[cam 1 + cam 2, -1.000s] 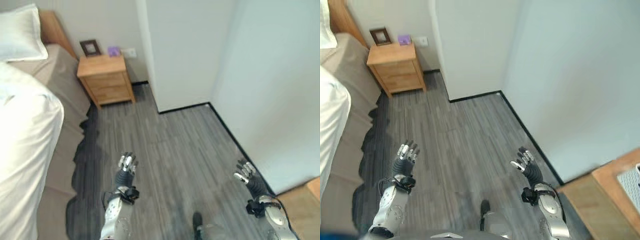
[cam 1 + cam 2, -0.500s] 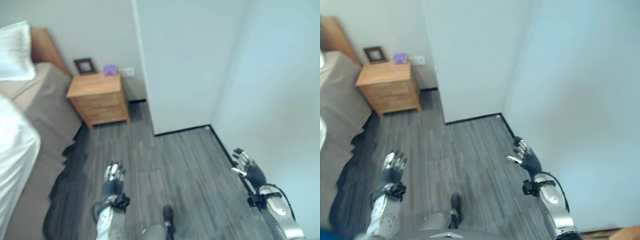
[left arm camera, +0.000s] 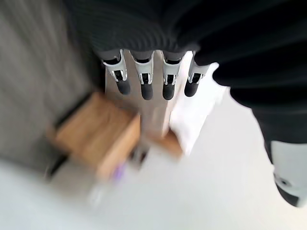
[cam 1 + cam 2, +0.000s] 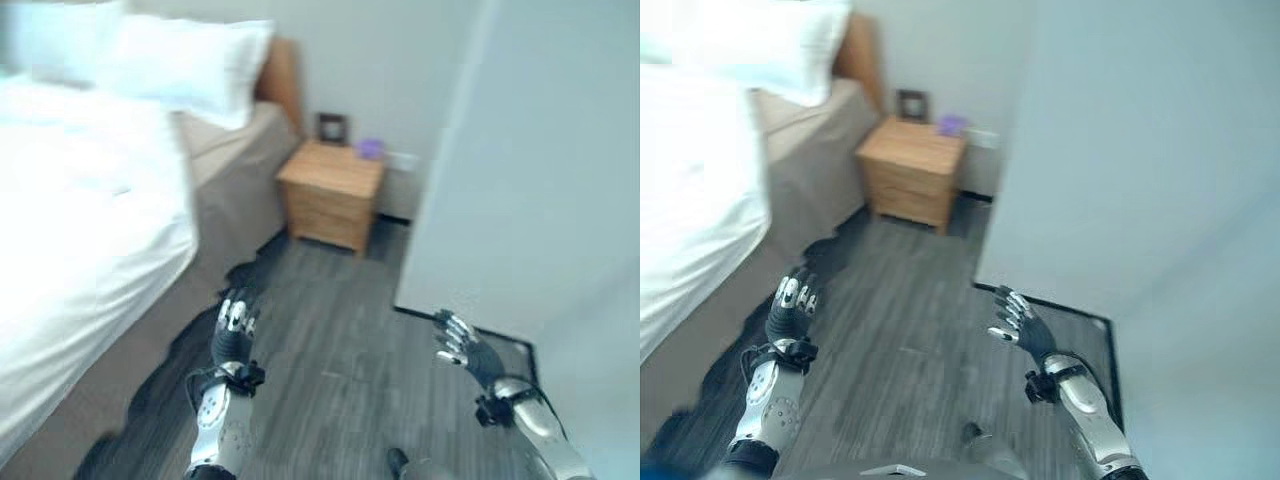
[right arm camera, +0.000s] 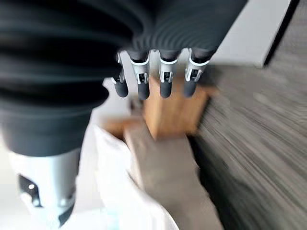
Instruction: Making the bed.
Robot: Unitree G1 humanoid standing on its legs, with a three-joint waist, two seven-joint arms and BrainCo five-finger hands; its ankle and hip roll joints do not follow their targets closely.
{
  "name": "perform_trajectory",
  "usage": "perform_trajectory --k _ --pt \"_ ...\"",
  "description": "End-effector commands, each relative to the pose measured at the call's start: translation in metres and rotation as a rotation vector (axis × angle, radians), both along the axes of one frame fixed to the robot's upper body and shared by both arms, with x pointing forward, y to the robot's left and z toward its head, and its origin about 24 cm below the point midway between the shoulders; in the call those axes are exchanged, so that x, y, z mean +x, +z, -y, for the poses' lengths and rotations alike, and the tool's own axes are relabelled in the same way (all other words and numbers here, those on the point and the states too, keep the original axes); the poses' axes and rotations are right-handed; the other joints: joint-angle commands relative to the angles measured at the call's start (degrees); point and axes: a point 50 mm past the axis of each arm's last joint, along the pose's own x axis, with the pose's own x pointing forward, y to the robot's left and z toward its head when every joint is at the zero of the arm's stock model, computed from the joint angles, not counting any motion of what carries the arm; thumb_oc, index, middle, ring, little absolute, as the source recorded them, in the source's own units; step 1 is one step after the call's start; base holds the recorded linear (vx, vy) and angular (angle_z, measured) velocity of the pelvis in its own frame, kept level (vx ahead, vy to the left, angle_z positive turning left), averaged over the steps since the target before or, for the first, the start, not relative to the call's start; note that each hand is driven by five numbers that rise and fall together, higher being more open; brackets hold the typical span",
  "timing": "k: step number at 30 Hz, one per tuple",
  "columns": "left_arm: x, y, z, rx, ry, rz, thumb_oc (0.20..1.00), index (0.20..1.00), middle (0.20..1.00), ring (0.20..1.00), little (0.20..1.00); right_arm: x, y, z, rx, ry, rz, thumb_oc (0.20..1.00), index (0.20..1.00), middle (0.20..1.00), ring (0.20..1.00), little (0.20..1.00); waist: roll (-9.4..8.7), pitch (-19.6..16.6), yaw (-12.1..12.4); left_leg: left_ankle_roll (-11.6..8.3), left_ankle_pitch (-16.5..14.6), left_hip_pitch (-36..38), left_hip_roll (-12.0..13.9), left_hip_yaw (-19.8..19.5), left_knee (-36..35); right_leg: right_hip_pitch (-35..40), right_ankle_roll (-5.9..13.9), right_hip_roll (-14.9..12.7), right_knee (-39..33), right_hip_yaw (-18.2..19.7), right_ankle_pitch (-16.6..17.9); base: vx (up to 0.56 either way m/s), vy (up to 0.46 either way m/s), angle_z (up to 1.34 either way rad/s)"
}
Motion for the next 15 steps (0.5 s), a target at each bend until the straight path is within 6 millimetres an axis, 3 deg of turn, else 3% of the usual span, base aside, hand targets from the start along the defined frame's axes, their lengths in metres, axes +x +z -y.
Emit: perform_trajectory --k 1,3,4,5,6,8,10,12,15 --pt "0.004 0.021 -0.003 0.026 -0.038 0.118 1.0 1.0 1.0 1.0 1.0 0.017 0.032 -0.01 0.067 0.052 0.165 1.0 1.0 1.0 1.0 1.0 -2.45 0.08 1.82 -4.86 9.16 -8.87 4.74 1.43 -2.14 6.18 1.81 -2.2 -3.24 -4.97 -1.94 -0.21 -0.447 1.05" --pt "0.005 0.023 -0.003 0.023 -0.04 0.125 1.0 1.0 1.0 1.0 1.0 0.018 0.034 -0.008 0.065 0.06 0.174 1.0 1.0 1.0 1.0 1.0 -2.55 1.49 2.02 -5.7 10.13 -12.51 4.31 0.26 -0.07 6.5 1.09 -2.04 -4.35 -7.21 -1.74 -0.23 -0.264 1.33" --pt "0.01 0.025 0.0 0.033 -0.059 0.129 1.0 1.0 1.0 1.0 1.0 0.019 0.037 -0.004 0.04 0.067 0.184 1.0 1.0 1.0 1.0 1.0 -2.53 2.55 1.08 -5.14 9.18 -15.8 4.72 6.57 3.57 5.9 0.8 -2.8 -3.74 -9.52 -1.71 -0.31 -0.155 1.72" --pt "0.015 0.026 0.005 0.049 -0.094 0.126 1.0 1.0 1.0 1.0 1.0 0.02 0.034 -0.001 0.015 0.047 0.173 1.0 1.0 1.0 1.0 1.0 -3.47 3.42 -0.46 -3.51 5.32 -16.11 7.36 21.4 10.73 4.69 0.23 -4.11 -3.6 -13.63 -0.8 -0.31 -0.157 1.81" --pt "0.015 0.026 0.005 0.049 -0.094 0.126 1.0 1.0 1.0 1.0 1.0 0.02 0.034 -0.001 0.015 0.047 0.173 1.0 1.0 1.0 1.0 1.0 -3.47 3.33 -0.45 -3.52 5.38 -16.27 7.38 21.41 10.75 4.54 0.23 -4.1 -3.62 -13.61 -0.72 -0.29 -0.123 1.33" --pt "0.018 0.026 0.011 0.006 -0.096 0.136 1.0 1.0 1.0 1.0 1.0 0.018 0.03 0.0 0.027 0.012 0.157 1.0 1.0 1.0 1.0 1.0 -3.99 3.04 -1.94 -3.49 3.66 -14.2 10.08 30.73 14.96 4.8 -0.32 -5.24 -5.84 -18.04 0.76 -0.2 -0.074 0.87" --pt "0.019 0.023 0.02 -0.048 -0.117 0.134 1.0 1.0 1.0 1.0 1.0 0.01 0.025 0.002 0.1 -0.037 0.132 1.0 1.0 1.0 1.0 1.0 -3.47 1.72 -3.82 -3.85 3.34 -9.78 13.24 38.22 13.73 5.07 -0.21 -5.3 -6.43 -21.93 0.64 -0.16 -0.029 0.78" --pt "0.017 0.017 0.031 -0.065 -0.143 0.107 1.0 1.0 1.0 1.0 1.0 -0.004 0.011 -0.001 0.105 -0.06 0.071 1.0 1.0 1.0 1.0 1.0 -0.97 -0.87 -6.07 -3.93 3.31 -3.09 10.93 38.6 -3.47 4.6 1.06 -4.56 -6.93 -25.71 0.72 -0.08 0.123 1.3" --pt "0.016 0.014 0.032 -0.046 -0.15 0.087 1.0 1.0 1.0 1.0 1.0 -0.006 0.005 -0.001 0.083 -0.063 0.049 1.0 1.0 1.0 1.0 1.0 -0.25 -1.82 -6.77 -3.64 3.44 -2.08 9.39 35.61 -5.63 4.27 1.53 -4.89 -6.49 -25.57 1.02 -0.04 0.107 0.71"
